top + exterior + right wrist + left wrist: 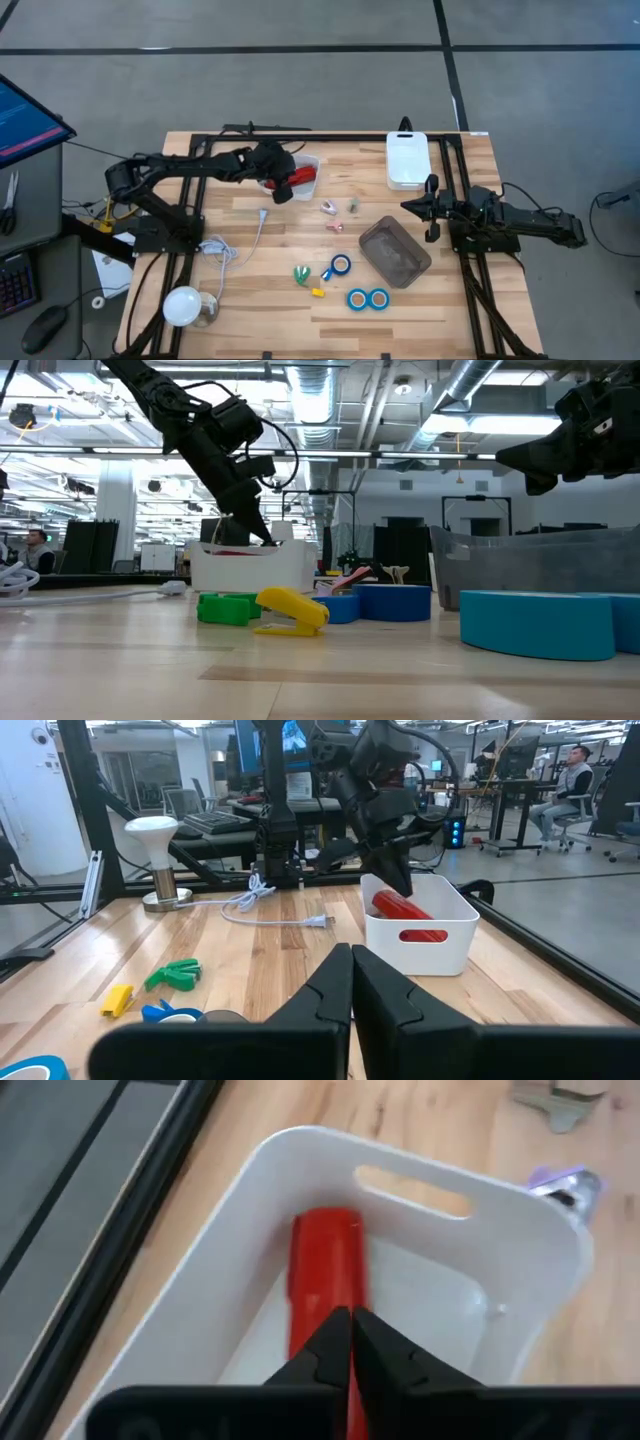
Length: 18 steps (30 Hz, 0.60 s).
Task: Pick and place Stapler, Stapler remover, tape
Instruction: Put the gray staple remover into the right white bin
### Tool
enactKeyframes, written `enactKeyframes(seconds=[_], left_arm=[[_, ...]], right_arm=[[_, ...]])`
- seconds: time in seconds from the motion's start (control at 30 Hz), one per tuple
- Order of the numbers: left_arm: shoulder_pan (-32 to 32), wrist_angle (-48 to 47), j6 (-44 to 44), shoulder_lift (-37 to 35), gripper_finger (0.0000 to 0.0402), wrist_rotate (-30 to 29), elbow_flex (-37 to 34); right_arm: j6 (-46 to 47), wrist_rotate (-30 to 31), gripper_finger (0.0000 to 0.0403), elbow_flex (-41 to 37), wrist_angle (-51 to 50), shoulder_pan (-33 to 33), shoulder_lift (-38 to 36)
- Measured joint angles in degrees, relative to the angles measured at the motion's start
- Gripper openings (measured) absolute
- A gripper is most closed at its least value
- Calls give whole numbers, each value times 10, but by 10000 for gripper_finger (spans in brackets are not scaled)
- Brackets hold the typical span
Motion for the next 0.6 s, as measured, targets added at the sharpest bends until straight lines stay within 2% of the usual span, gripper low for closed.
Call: enactKeyframes(seconds=[0.3, 0.6], left_arm=[[-89, 2, 1, -87, 2, 0, -1], [-228, 2, -37, -194, 2, -12, -1]], right_arm=[[0, 2, 0, 16, -7, 0, 0], [0, 1, 0, 17, -6, 0, 0]])
